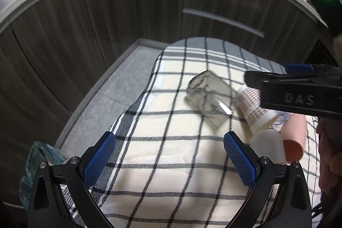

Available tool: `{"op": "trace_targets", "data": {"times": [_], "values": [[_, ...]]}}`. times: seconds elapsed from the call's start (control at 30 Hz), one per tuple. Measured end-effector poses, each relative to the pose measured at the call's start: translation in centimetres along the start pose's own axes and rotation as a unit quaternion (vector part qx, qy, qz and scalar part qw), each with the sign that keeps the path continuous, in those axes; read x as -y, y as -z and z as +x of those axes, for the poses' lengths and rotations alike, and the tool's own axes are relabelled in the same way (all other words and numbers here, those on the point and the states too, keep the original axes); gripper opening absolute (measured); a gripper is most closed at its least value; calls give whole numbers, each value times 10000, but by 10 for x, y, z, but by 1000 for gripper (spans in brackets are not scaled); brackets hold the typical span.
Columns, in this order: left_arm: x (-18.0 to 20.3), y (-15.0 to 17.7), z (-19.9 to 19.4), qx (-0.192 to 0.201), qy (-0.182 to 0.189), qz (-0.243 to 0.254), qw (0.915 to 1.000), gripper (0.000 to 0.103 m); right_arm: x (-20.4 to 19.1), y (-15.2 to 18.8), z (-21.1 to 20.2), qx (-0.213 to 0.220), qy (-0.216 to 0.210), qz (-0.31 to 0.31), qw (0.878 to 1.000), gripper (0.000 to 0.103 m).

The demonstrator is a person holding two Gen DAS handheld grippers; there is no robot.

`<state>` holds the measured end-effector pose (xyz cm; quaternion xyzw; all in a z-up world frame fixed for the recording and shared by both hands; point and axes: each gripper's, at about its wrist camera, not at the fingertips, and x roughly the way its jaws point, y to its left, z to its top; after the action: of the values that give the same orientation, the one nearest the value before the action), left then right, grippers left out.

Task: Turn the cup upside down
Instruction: 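Reach the right gripper to the clear glass tumbler and grasp it, then lift the tumbler with the right gripper and rotate it open end down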

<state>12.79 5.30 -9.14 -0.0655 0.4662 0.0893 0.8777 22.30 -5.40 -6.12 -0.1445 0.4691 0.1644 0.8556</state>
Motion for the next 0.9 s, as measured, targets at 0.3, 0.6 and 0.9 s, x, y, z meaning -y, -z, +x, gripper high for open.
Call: {"op": "trace_targets", "data": {"times": [0.3,0.6,0.9], "values": [[-14,5,29,-428,16,-343,9985,103,-44,-25,69,-957,-266,-915,9908,92],[-22,5,50,-681,114,-534,9962,103,-62,-22,119,-1689,-277,-1215,9777,87],[-31,8,45,-668,87,-514,9964,103,-59,-14,121,-1825,-470,-882,9781,72]]}}
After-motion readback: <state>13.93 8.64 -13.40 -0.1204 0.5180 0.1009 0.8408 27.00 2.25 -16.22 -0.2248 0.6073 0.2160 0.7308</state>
